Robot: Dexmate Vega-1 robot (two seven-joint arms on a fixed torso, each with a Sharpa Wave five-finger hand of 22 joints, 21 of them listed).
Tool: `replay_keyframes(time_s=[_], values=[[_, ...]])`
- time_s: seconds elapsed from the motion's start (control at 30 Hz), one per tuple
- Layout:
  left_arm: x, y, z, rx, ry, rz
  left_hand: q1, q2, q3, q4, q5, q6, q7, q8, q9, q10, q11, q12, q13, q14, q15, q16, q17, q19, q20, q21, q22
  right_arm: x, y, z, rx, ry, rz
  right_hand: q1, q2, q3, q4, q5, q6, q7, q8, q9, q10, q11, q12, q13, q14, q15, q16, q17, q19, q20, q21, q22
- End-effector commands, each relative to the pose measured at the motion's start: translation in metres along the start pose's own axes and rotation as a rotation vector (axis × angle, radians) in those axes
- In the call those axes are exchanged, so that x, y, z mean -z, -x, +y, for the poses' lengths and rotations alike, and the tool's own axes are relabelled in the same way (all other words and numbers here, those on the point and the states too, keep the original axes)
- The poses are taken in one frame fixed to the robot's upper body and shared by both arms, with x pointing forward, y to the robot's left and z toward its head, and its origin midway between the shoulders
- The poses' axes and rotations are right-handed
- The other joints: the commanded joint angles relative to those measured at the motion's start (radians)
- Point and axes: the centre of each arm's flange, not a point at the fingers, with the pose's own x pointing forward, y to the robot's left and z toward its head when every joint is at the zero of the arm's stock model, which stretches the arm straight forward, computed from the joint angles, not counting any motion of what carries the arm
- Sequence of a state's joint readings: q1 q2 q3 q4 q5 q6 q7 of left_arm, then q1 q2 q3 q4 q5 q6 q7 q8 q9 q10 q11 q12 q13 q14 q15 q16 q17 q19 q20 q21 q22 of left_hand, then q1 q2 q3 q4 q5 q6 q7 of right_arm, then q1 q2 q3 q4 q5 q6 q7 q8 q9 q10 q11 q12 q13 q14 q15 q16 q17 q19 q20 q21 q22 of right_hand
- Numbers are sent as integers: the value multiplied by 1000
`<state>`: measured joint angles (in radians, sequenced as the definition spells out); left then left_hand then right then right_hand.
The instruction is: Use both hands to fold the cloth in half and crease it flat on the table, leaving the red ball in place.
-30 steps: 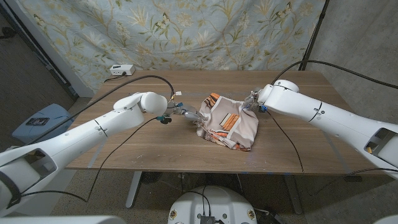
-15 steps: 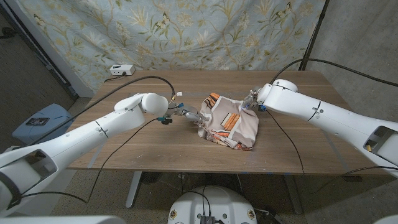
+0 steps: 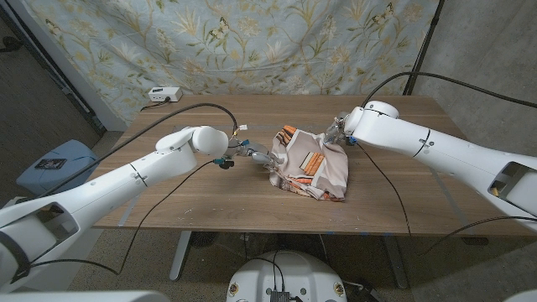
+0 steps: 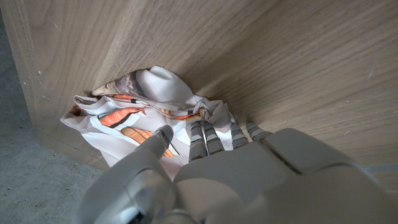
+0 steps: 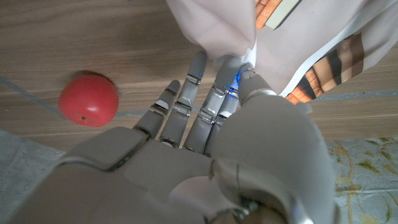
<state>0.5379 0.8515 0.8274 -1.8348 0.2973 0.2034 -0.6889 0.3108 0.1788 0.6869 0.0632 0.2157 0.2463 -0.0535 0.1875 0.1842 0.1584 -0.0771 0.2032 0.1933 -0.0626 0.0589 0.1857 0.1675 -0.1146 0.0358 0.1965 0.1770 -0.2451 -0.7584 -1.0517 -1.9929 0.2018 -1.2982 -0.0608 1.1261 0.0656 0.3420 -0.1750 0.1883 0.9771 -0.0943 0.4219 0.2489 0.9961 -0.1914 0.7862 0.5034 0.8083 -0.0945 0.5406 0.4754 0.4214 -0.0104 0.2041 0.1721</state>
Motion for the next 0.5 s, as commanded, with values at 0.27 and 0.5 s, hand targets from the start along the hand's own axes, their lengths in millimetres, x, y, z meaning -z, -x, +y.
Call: replay_keyframes(time_s=[0.27, 0.5], values=[[1, -1, -5, 5, 6, -20, 7, -5, 3, -12, -3, 3, -10, -1, 1, 2, 1, 5, 1, 2, -6, -4, 3, -1, -2, 7, 1, -28, 0, -8, -29, 24, -14, 20, 2, -6, 8, -2, 2, 4, 8, 4, 6, 9, 5, 6, 15, -141, 6, 5, 14, 7, -2, 1], [4, -1, -6, 0, 14, -25, 8, -6, 2, -16, -4, 3, -9, -1, 1, 1, 2, 5, 1, 2, -6, -4, 2, 0, -2, 7, 1, -38, -1, -12, -36, 20, -22, 25, 4, -10, 10, -3, 2, 6, 9, 3, 7, 13, 4, 7, 16, -140, 4, 6, 16, 10, -3, 1]])
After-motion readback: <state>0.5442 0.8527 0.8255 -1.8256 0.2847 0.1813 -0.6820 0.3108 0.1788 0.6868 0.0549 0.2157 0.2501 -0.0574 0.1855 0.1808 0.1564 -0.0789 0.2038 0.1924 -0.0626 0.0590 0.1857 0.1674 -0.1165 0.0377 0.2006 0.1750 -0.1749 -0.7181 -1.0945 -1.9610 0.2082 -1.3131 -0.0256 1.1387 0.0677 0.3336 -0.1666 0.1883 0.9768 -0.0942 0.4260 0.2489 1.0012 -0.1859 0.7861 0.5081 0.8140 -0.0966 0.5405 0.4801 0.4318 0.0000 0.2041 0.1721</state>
